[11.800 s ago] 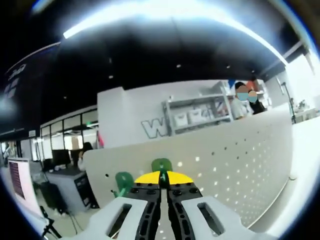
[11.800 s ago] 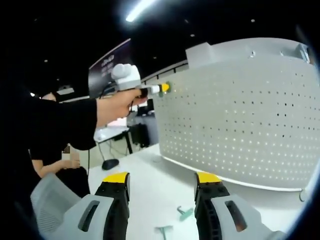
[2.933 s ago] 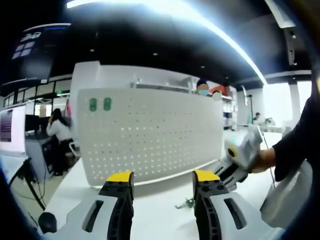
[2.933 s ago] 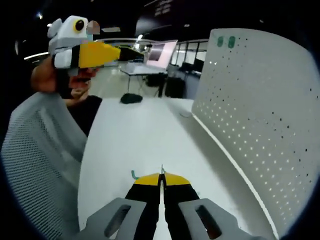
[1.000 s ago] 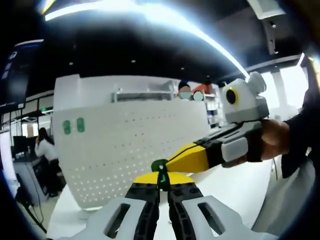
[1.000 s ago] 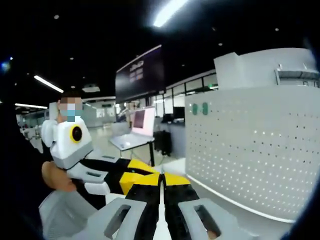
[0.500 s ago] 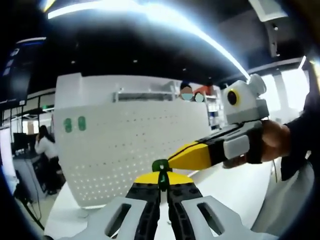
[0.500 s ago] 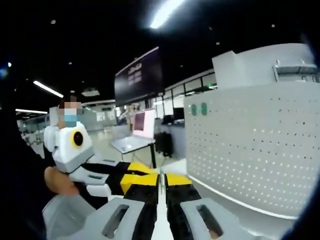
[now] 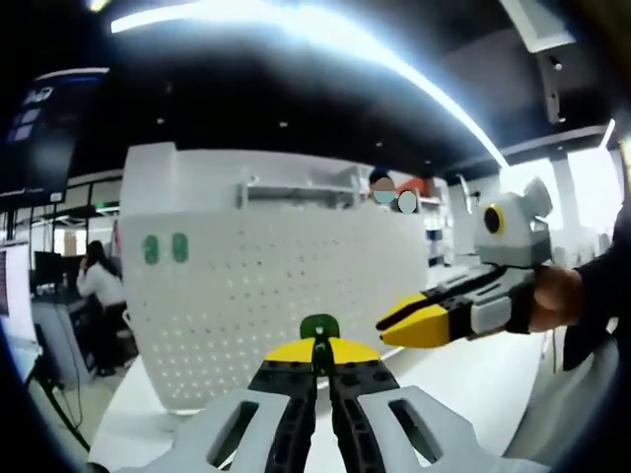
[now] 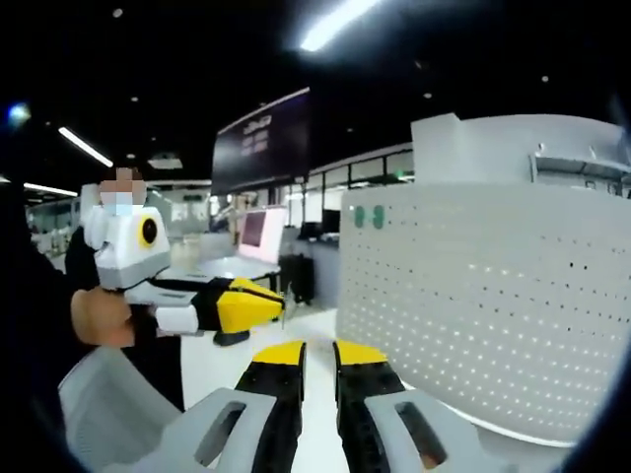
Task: Insert the hook assembly into the mounting plate slot until the hook locks in place.
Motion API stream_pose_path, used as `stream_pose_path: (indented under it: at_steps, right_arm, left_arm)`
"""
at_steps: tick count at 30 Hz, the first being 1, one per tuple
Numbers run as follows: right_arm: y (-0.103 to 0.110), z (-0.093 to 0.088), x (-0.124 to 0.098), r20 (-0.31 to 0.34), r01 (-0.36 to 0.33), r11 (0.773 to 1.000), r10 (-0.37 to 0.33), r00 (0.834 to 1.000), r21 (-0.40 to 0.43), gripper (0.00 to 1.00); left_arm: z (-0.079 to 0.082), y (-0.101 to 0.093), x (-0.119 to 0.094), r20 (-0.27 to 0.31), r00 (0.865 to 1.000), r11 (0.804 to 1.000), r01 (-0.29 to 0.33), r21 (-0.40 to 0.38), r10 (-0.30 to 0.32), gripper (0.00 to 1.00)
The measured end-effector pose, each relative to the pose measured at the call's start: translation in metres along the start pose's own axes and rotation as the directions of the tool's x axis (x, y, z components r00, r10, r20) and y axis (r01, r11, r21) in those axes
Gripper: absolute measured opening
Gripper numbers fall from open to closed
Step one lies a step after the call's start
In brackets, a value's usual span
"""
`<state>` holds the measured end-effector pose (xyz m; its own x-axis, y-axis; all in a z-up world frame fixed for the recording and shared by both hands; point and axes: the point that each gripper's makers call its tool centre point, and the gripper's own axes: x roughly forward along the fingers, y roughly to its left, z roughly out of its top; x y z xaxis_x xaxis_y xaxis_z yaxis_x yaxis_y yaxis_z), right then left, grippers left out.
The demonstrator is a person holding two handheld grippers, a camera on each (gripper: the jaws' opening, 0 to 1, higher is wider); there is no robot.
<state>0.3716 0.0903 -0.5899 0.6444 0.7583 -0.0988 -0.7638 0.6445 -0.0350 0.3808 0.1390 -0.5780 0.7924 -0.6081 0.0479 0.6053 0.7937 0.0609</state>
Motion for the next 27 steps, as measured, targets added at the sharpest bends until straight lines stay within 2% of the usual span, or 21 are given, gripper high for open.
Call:
stream_pose_path:
  at_steps: [4, 6, 8, 14, 20, 24, 27]
  right_arm:
    - [0.001, 0.009, -0.001, 0.022, -0.008, 1.000, 0.008, 1.000, 0.016, 0.09]
    - [0.006, 0.022, 0.001, 0.056, -0.029, 0.999, 0.028, 0.998, 0.018, 0.08]
    - [0.009, 0.028, 0.004, 0.063, -0.036, 0.999, 0.036, 0.997, -0.003, 0.08]
    - [0.015, 0.024, 0.016, 0.035, -0.062, 0.998, 0.062, 0.997, -0.013, 0.08]
    - [0.015, 0.023, 0.016, 0.030, -0.064, 0.998, 0.064, 0.997, -0.001, 0.01]
    - [0.018, 0.024, 0.015, 0.024, -0.059, 0.997, 0.061, 0.998, -0.048, 0.00]
    - [0.020, 0.025, 0.015, 0.018, -0.046, 0.990, 0.049, 0.999, -0.134, 0.00]
  left_arm:
    - [0.003, -0.002, 0.003, 0.007, 1.000, 1.000, 0.007, 0.010, -0.007, 0.03]
    - [0.001, -0.006, 0.004, -0.002, 1.000, 0.999, 0.015, 0.029, -0.015, 0.03]
    - [0.000, -0.010, 0.005, -0.002, 1.000, 0.999, 0.024, 0.029, -0.024, 0.03]
    - [-0.003, -0.026, 0.004, -0.013, 0.998, 0.996, 0.060, 0.070, -0.059, 0.03]
    - [-0.004, -0.031, 0.004, -0.015, 0.997, 0.994, 0.075, 0.079, -0.074, 0.03]
    - [-0.005, -0.032, 0.005, -0.019, 0.997, 0.994, 0.076, 0.077, -0.074, 0.03]
    - [-0.005, -0.033, 0.006, -0.023, 0.997, 0.994, 0.075, 0.076, -0.074, 0.03]
